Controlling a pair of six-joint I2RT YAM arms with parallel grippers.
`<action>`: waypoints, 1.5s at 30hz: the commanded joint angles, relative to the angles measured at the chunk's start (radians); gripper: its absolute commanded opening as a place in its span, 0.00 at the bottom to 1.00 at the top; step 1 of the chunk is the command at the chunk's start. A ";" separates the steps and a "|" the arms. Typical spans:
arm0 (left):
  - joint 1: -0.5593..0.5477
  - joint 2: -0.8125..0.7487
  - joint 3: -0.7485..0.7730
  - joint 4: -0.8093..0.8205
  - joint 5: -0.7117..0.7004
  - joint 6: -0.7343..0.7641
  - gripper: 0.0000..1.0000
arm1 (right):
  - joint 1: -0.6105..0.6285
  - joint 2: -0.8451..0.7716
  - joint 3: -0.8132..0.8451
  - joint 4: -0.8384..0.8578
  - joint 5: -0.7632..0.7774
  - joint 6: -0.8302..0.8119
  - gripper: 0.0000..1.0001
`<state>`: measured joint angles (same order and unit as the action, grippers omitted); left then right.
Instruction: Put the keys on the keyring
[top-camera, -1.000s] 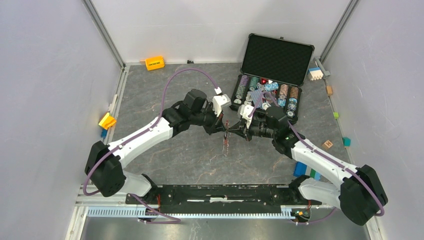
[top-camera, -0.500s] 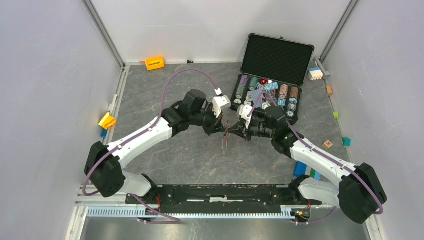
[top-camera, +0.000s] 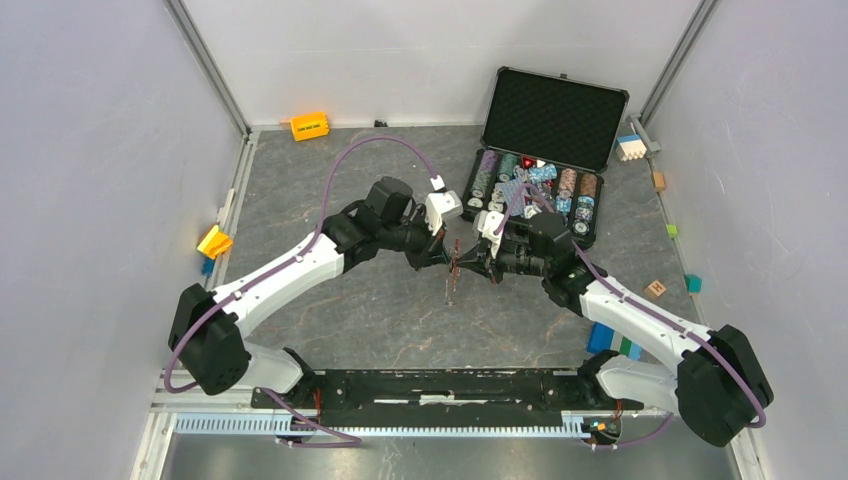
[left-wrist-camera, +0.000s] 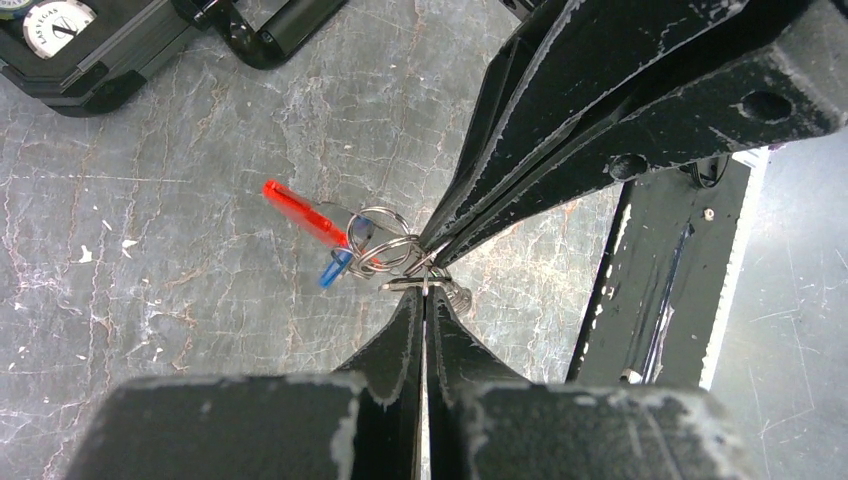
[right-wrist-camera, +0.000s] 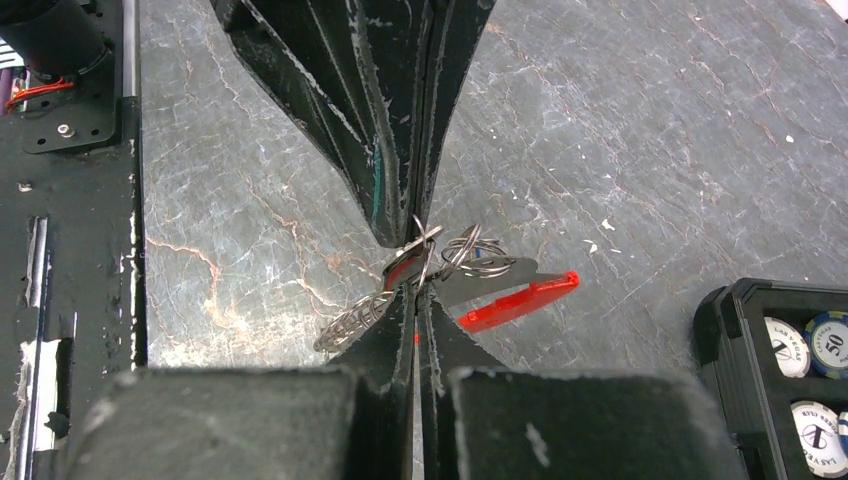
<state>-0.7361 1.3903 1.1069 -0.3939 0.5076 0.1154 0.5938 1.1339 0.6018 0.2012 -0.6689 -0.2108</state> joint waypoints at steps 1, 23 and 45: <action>0.000 -0.013 0.055 0.004 0.007 0.042 0.02 | 0.006 -0.005 0.029 0.027 -0.027 -0.019 0.00; 0.000 0.002 0.052 -0.059 0.064 0.120 0.02 | 0.013 -0.002 0.033 0.015 -0.024 -0.039 0.00; -0.001 0.009 0.055 -0.082 0.103 0.168 0.02 | 0.013 0.008 0.037 0.014 -0.032 -0.036 0.00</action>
<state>-0.7361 1.4040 1.1389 -0.4820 0.5793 0.2340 0.6022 1.1439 0.6018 0.1780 -0.6807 -0.2401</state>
